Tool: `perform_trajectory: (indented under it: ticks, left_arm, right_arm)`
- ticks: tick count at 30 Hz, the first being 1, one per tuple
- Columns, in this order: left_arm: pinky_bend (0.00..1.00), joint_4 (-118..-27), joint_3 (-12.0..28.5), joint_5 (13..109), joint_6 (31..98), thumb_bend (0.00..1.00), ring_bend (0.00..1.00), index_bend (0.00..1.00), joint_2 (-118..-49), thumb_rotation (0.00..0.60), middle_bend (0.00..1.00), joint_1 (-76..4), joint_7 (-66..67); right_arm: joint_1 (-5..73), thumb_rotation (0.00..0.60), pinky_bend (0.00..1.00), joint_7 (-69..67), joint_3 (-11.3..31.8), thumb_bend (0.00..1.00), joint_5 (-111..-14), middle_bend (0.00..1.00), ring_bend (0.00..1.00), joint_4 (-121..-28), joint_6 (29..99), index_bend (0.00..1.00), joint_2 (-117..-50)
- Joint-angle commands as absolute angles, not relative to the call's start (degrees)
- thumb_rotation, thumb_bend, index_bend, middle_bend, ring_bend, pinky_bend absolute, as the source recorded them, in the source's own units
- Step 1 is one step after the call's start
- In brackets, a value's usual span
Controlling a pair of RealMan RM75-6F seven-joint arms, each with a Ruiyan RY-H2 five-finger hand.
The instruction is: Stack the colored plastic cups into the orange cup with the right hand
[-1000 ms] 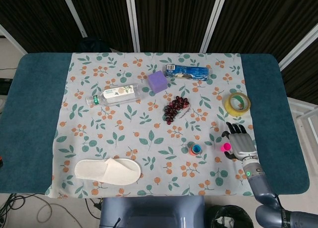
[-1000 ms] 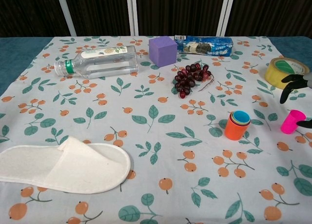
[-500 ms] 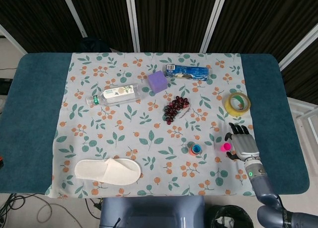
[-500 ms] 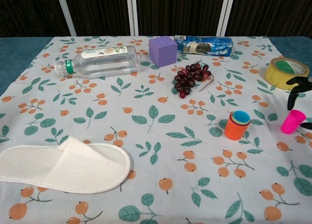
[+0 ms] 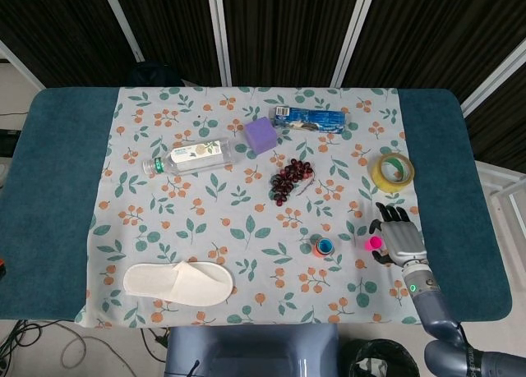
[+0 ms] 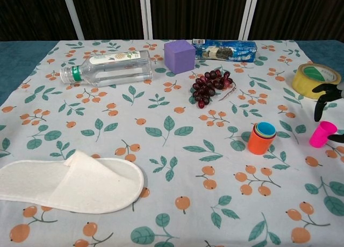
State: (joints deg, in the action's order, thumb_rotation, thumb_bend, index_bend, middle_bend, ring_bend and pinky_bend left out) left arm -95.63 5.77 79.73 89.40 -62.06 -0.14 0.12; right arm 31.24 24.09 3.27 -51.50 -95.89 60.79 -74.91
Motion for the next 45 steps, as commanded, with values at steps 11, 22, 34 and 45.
perform_trajectory:
  ticks: [11,22,34,45]
  left_arm:
    - [0.14,-95.6,5.8,79.8,89.4,0.82,0.00,0.10,-62.0,0.600,0.00,-0.1,0.0]
    - [0.14,-95.7,5.8,79.7,89.4,0.82,0.00,0.10,-62.1,0.600,0.00,-0.2,0.3]
    - [0.15,-95.8,5.8,79.6,89.3,0.82,0.00,0.10,-62.1,0.600,0.00,-0.2,0.2]
    - [0.16,-95.8,5.8,79.7,89.3,0.82,0.00,0.10,-62.1,0.600,0.00,-0.2,0.1]
  right_arm:
    - [31.4,0.600,0.00,25.0,3.7,0.36,-51.1,0.00,0.00,-95.7,60.7,0.44,-75.4]
    - [31.2,0.600,0.00,25.2,3.9,0.36,-50.9,0.00,0.00,-95.4,60.5,0.48,-75.5]
    - [30.7,0.600,0.00,24.5,4.7,0.36,-51.1,0.00,0.00,-95.7,61.2,0.51,-75.5]
    - [32.5,0.600,0.00,26.9,5.0,0.36,-52.4,0.00,0.00,-106.2,58.8,0.51,-67.4]
